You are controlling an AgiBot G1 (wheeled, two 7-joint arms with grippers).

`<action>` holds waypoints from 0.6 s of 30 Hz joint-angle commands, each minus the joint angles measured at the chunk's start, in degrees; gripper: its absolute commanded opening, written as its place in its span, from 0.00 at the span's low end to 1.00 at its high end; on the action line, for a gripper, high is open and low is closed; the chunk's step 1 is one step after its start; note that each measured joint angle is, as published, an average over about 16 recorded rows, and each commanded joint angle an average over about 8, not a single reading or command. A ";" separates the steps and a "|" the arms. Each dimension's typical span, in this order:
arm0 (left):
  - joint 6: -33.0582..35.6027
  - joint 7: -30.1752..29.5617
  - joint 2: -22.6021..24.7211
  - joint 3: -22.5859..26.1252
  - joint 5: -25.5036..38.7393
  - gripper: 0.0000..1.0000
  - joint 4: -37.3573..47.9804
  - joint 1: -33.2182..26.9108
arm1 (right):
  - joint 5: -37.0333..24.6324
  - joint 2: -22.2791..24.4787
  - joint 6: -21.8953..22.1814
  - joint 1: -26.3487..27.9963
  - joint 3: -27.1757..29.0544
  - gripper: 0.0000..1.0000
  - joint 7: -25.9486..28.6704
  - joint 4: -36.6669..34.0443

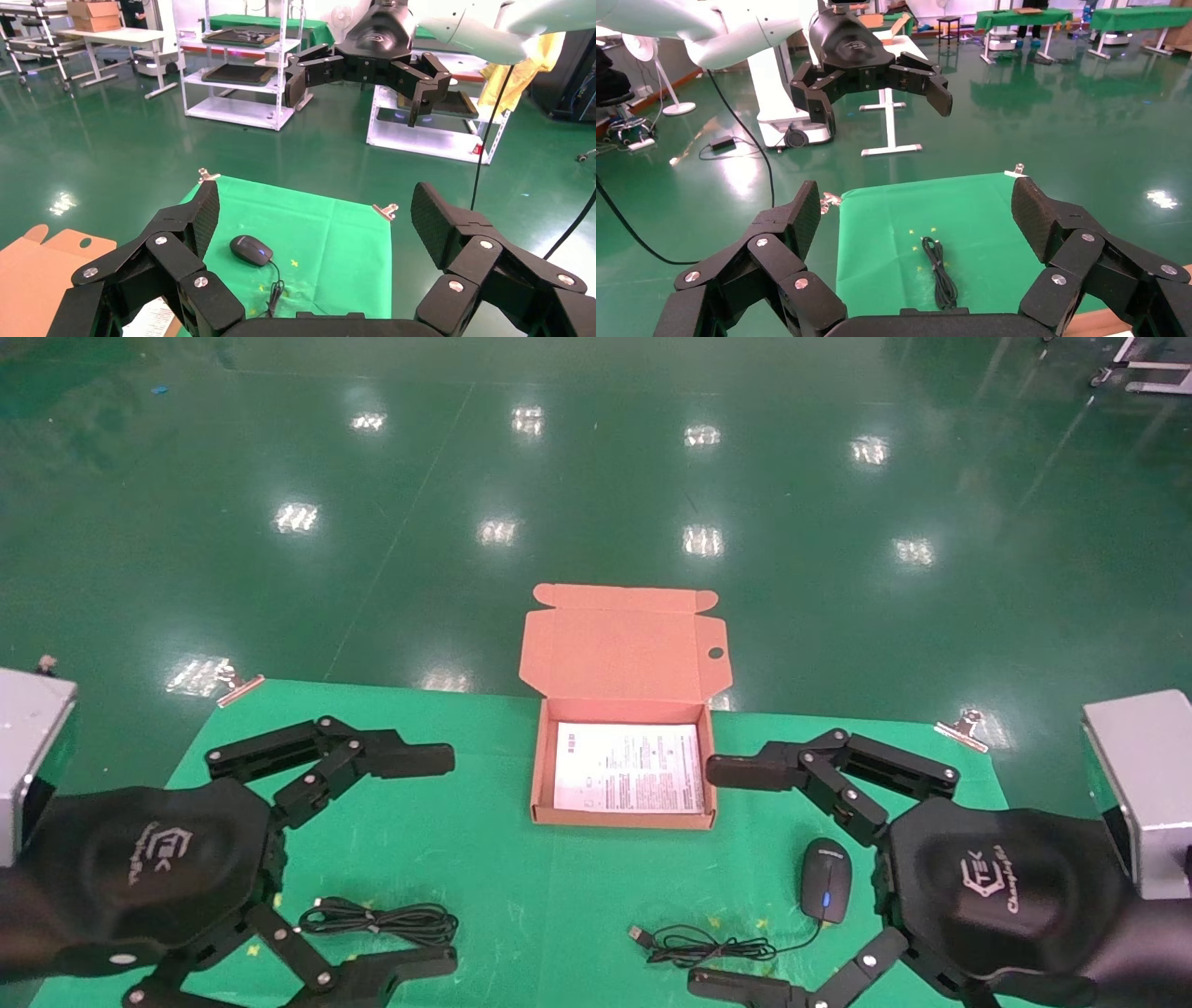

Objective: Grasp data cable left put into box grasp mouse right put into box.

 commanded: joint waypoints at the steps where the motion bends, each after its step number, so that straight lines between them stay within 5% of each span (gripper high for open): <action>1: 0.00 0.00 0.00 0.00 0.00 1.00 0.00 0.00 | 0.00 0.00 0.00 0.00 0.00 1.00 0.00 0.00; 18: 0.01 0.02 0.07 0.03 0.00 1.00 0.03 0.04 | -0.04 -0.01 0.03 0.03 -0.03 1.00 -0.01 -0.02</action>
